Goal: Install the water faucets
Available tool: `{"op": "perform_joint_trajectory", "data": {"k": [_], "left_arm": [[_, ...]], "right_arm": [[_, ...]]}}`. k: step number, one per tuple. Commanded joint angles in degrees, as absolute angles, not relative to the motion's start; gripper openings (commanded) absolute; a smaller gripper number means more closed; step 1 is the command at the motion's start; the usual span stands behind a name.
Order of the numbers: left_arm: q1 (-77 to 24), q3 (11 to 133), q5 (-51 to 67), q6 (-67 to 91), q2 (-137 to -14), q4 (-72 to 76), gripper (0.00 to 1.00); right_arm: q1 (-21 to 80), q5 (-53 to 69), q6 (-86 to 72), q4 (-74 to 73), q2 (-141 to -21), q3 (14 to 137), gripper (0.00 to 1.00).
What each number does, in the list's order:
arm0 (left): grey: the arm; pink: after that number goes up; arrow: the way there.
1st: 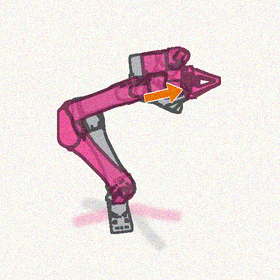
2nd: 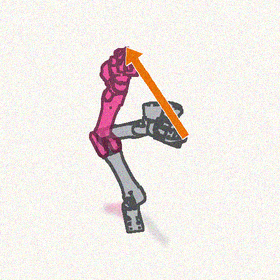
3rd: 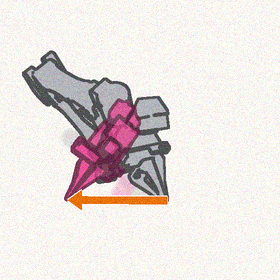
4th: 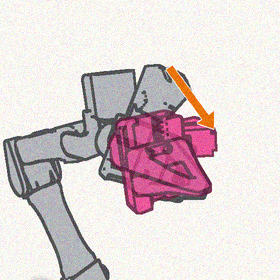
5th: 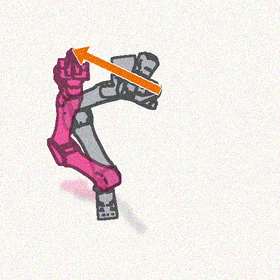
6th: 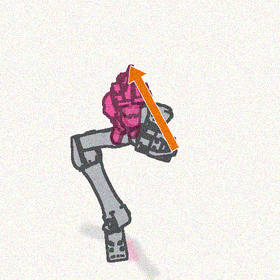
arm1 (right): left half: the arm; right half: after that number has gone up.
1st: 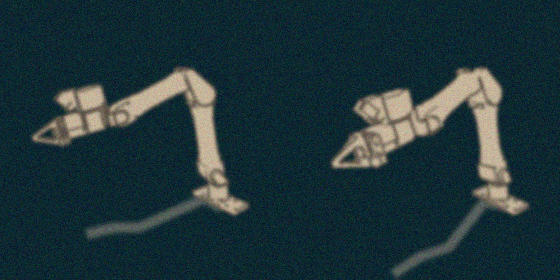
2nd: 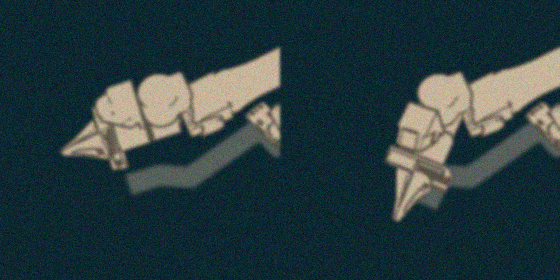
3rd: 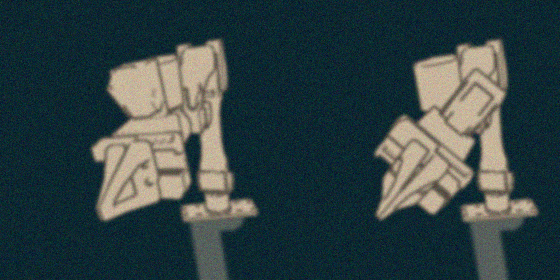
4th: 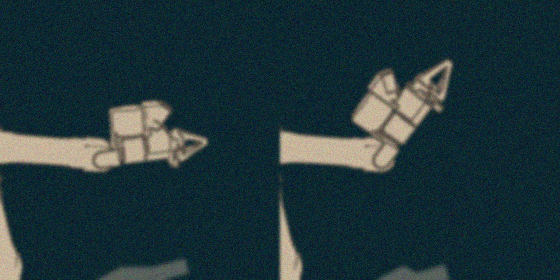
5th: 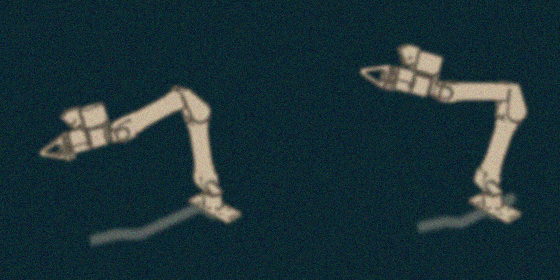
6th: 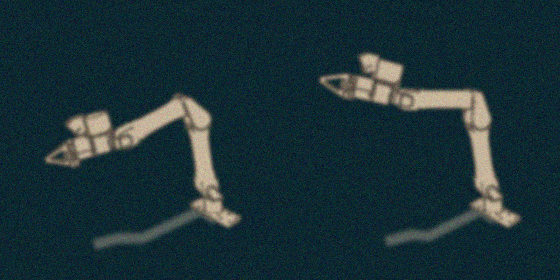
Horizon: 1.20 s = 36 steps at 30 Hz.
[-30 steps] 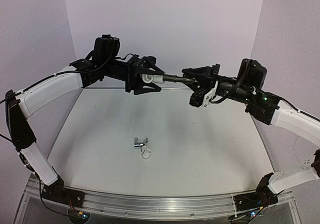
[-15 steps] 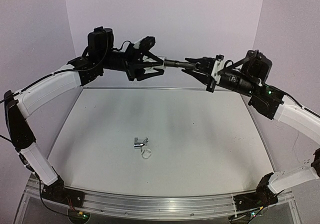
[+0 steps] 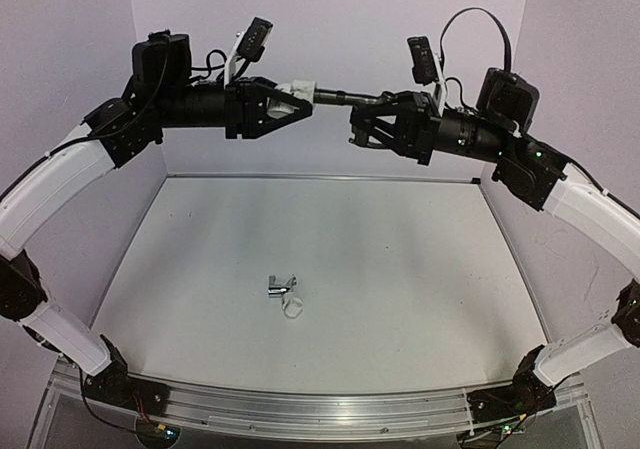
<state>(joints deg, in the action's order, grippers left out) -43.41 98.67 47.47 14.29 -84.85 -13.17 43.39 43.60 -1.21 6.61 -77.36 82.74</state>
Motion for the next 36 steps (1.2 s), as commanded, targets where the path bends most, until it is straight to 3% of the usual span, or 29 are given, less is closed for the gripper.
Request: {"op": "perform_joint_trajectory", "data": {"k": [1, 7, 12, 17, 21, 24, 28, 32, 36], "left_arm": [[-42.30, 101.73, 29.67, -7.89, -80.20, -19.93, 0.52], [-42.63, 100.31, 19.77, -7.85, -74.86, -24.46, 0.99], [-42.63, 108.69, 10.71, 7.12, -76.06, -40.71, 1.00], [-42.63, 114.22, 11.67, 23.88, -79.71, -53.01, 1.00], [-41.79, 104.37, 12.13, 40.73, -75.17, -45.31, 1.00], [-40.04, 96.26, 19.75, 48.59, -72.12, -36.04, 1.00], [-39.46, 96.83, 33.55, 55.23, -76.37, -34.29, 1.00], [-39.47, 95.00, 43.22, 63.76, -79.98, -28.63, 1.00], [-39.46, 91.91, 44.77, 71.82, -81.06, -21.51, 1.00]], "right_arm": [[43.69, 55.78, -12.56, 8.56, -75.32, 87.00, 0.00], [43.52, 46.90, -0.58, 3.19, -75.02, 89.58, 0.00], [43.35, 32.29, 14.77, 2.33, -74.27, 90.11, 0.00], [43.33, 24.80, 28.28, 4.70, -73.73, 88.35, 0.00], [43.33, 24.70, 45.09, 7.19, -72.26, 84.07, 0.00], [43.34, 25.65, 59.33, 9.02, -70.50, 78.63, 0.00], [43.33, 25.75, 76.30, 13.81, -68.37, 71.57, 0.00], [43.91, 25.09, 82.30, 16.31, -68.24, 68.91, 0.00], [45.54, 22.12, 86.70, 20.25, -69.24, 66.76, 0.00]]}}
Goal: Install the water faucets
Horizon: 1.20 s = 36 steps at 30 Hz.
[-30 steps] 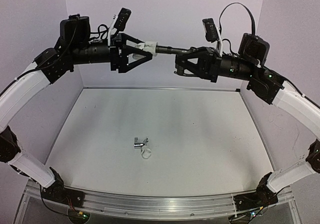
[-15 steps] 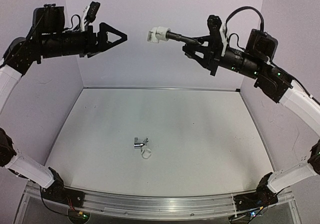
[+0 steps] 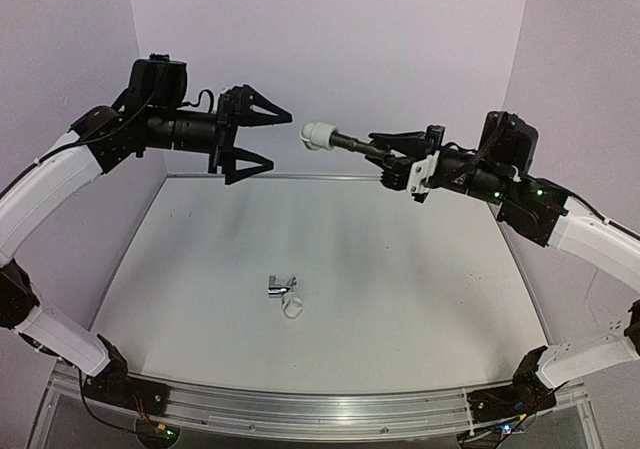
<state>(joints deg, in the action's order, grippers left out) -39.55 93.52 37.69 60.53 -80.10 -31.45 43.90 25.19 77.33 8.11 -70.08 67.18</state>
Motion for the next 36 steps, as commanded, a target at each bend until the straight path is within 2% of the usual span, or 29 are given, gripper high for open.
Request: {"op": "perform_joint_trajectory", "data": {"k": [1, 13, 16, 23, 27, 36], "left_arm": [[-39.46, 91.96, 45.21, 72.91, -81.87, -21.22, 1.00], [-39.48, 95.31, 43.78, 81.09, -87.18, -18.71, 0.91], [-39.50, 94.68, 42.94, 82.59, -87.55, -17.12, 0.84], [-39.47, 94.34, 40.26, 82.11, -88.17, -13.70, 0.56], [-39.46, 94.11, 38.23, 79.10, -88.04, -11.63, 0.40], [-39.18, 92.77, 36.75, 69.05, -88.93, 4.37, 0.28]], "right_arm": [[45.93, 21.21, 87.54, 21.17, -69.63, 66.54, 0.00], [49.78, 15.99, 95.91, 23.71, -74.08, 66.19, 0.00], [50.66, 14.23, 96.24, 24.06, -75.35, 66.82, 0.00], [52.12, 12.37, 95.31, 25.02, -76.80, 66.75, 0.00], [52.69, 10.78, 87.32, 25.67, -77.51, 68.14, 0.00], [53.03, 7.38, 52.07, 26.58, -79.97, 76.51, 0.00]]}}
